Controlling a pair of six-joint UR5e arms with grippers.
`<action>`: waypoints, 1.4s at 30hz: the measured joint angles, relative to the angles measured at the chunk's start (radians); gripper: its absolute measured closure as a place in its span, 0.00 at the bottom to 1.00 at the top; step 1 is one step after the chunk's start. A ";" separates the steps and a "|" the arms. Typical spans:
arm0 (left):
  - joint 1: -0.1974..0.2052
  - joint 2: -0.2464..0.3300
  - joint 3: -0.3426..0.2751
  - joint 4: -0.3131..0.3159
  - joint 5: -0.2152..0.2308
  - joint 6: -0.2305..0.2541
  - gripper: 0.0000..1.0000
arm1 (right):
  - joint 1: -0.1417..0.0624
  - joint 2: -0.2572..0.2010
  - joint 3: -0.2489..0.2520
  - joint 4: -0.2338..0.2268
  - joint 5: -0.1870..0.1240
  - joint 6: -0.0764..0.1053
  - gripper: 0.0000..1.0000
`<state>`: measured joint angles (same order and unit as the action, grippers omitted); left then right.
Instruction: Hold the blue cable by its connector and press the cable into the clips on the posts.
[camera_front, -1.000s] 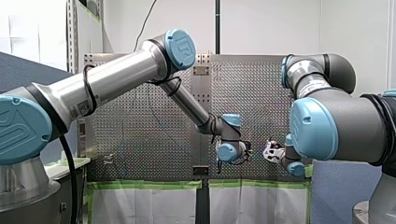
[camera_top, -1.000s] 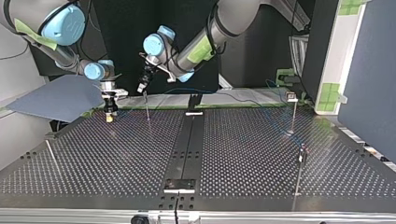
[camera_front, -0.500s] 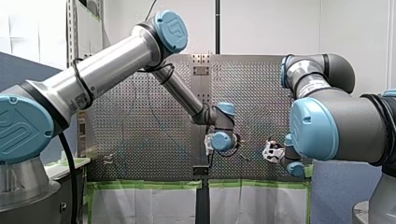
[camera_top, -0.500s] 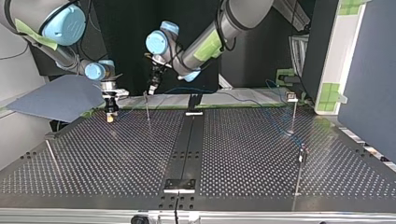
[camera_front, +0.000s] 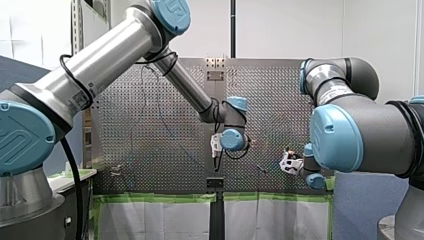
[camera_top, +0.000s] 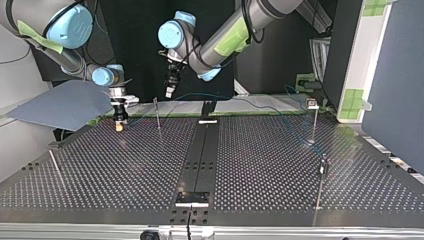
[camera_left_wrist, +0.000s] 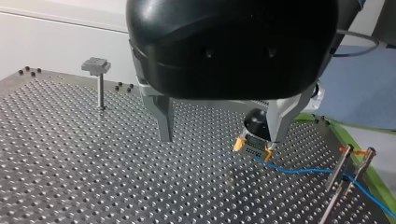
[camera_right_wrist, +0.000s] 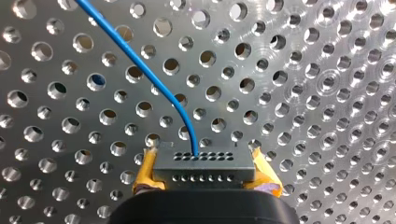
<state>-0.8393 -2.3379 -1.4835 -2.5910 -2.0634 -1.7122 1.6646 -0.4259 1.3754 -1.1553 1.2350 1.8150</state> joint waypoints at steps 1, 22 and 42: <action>-0.001 0.010 -0.010 -0.001 0.000 -0.001 0.02 | 0.000 0.000 0.000 0.000 0.000 0.000 1.00; -0.013 0.196 -0.196 -0.006 -0.002 -0.005 0.02 | 0.003 0.000 -0.001 0.000 0.000 0.000 1.00; -0.006 0.366 -0.366 0.034 -0.002 -0.043 0.02 | 0.009 -0.001 -0.006 0.000 -0.001 -0.002 1.00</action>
<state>-0.8452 -1.9715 -1.8496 -2.5573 -2.0656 -1.7547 1.6739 -0.4268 1.3696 -1.1552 1.2337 1.8135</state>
